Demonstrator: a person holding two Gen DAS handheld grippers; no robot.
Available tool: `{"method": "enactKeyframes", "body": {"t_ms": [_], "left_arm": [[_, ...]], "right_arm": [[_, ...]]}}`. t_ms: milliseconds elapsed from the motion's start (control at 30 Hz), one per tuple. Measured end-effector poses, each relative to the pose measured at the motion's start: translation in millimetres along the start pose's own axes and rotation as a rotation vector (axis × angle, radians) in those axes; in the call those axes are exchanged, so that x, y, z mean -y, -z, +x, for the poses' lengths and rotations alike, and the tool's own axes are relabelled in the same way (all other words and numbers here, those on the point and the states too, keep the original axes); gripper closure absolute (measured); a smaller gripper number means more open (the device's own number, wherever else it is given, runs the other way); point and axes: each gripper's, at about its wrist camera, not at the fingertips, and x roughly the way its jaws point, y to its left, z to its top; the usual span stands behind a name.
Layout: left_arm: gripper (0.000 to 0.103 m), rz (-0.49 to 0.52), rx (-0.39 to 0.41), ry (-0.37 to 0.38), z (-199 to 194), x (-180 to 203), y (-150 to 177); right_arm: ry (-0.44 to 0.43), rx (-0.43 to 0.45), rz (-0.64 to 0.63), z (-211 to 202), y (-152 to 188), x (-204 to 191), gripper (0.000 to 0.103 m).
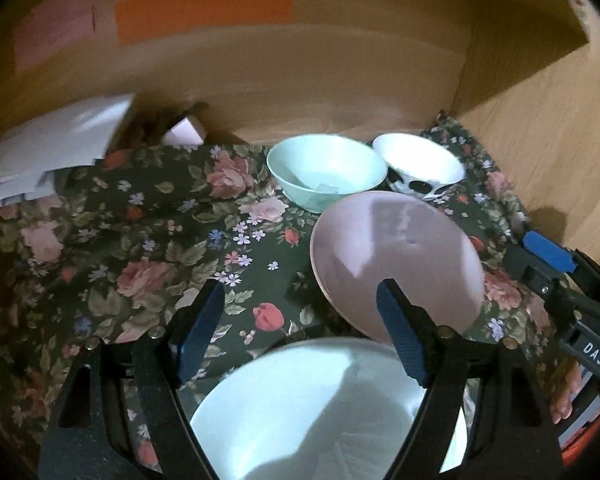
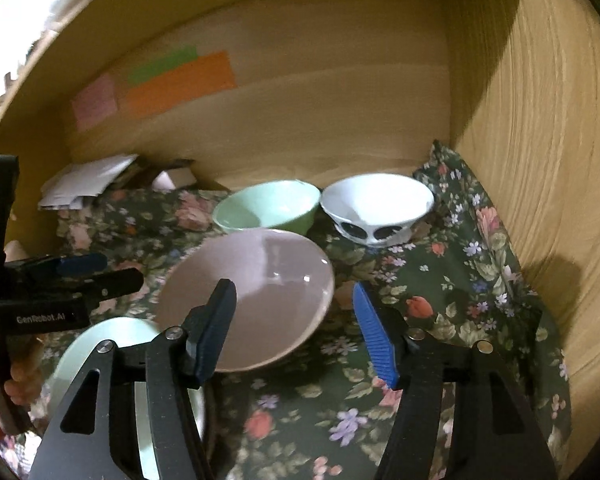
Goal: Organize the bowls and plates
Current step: 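Move both grippers to the pale pink bowl rim and close on it, then lift the pale pink bowl with both grippers and carry it toward the plate stack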
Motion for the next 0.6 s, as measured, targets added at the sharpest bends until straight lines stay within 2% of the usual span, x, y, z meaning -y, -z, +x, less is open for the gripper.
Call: {"method": "enactKeyframes", "body": {"t_ms": [100,233,467,600], "left_arm": [[0.028,-0.018,-0.031,-0.003,16,-2,-6],[0.028,-0.019,-0.045,-0.010,31,-2,-12],[0.047,0.012,-0.100,0.022,54,2,-16],[0.059,0.030,-0.129,0.045,63,5,-15]], "right_arm": [[0.007,-0.037,0.008,15,-1,10,0.045],[0.011,-0.081,0.017,33,-1,18,0.046],[0.007,-0.121,0.013,54,0,21,0.046],[-0.023,-0.164,0.030,66,2,24,0.069]]}}
